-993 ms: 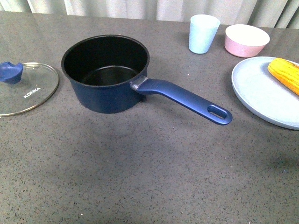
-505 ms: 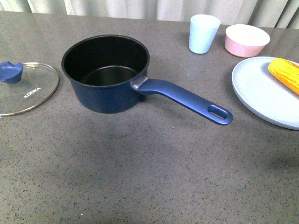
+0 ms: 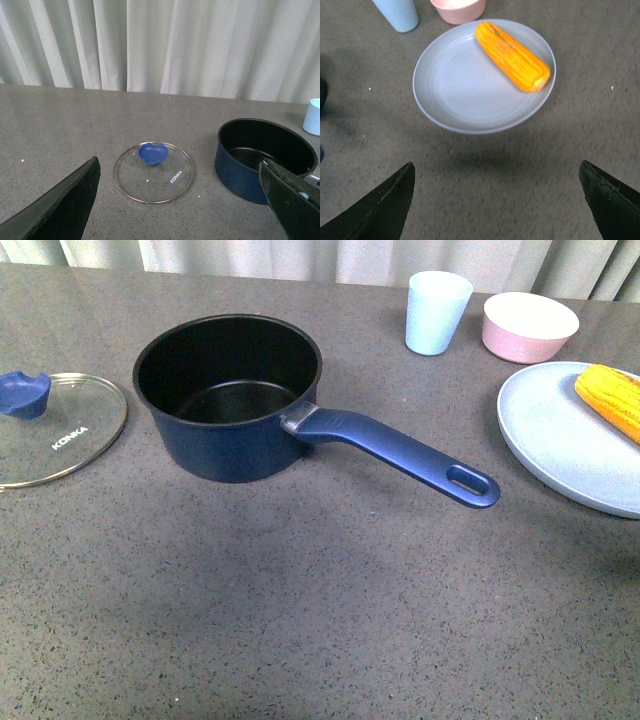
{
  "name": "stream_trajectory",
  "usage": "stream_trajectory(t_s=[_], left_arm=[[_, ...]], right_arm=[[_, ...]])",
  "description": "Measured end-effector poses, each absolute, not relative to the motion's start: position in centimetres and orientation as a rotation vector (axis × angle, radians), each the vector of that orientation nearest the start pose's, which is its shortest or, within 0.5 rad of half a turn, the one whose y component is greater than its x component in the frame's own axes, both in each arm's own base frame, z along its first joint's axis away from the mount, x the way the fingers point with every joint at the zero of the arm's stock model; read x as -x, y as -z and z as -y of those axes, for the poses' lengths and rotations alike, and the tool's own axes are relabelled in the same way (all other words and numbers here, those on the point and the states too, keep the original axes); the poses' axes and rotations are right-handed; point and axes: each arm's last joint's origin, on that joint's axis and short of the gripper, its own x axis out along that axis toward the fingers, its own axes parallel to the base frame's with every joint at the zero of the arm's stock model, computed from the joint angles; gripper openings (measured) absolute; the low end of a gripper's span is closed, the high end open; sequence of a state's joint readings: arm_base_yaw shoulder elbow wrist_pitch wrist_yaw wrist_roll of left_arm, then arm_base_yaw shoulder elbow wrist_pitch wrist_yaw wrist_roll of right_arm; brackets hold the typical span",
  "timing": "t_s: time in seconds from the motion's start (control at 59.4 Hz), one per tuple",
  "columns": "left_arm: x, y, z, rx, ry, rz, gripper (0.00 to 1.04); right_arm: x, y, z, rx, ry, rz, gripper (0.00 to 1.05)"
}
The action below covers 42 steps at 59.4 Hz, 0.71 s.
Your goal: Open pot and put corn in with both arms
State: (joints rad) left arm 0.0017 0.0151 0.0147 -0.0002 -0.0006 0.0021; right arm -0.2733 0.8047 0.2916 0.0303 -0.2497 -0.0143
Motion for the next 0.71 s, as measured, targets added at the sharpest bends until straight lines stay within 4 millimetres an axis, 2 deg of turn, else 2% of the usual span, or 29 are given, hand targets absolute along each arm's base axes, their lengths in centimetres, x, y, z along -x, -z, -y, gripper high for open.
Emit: stream_trajectory(t_s=[0.152, 0.286, 0.404, 0.572, 0.707], left_arm=[[-9.8, -16.7, 0.0, -0.002, -0.002, -0.001, 0.96], [-9.8, -16.7, 0.0, -0.002, -0.002, -0.001, 0.96], [-9.8, -16.7, 0.0, -0.002, -0.002, -0.001, 0.96], [-9.8, -16.7, 0.0, -0.002, -0.002, -0.001, 0.96], [-9.8, -16.7, 0.0, -0.002, -0.002, -0.001, 0.96]], right_arm=[[-21.7, -18.3, 6.1, -0.003, 0.005, -0.478, 0.96], [-26.6, -16.8, 7.4, 0.081, -0.025, -0.550, 0.96], [-30.4, -15.5, 7.6, 0.162, -0.081, -0.610, 0.96], [-33.6, -15.3, 7.7, 0.221, -0.132, -0.631, 0.96], [-35.3, -14.8, 8.0, 0.246, -0.146, -0.647, 0.96]])
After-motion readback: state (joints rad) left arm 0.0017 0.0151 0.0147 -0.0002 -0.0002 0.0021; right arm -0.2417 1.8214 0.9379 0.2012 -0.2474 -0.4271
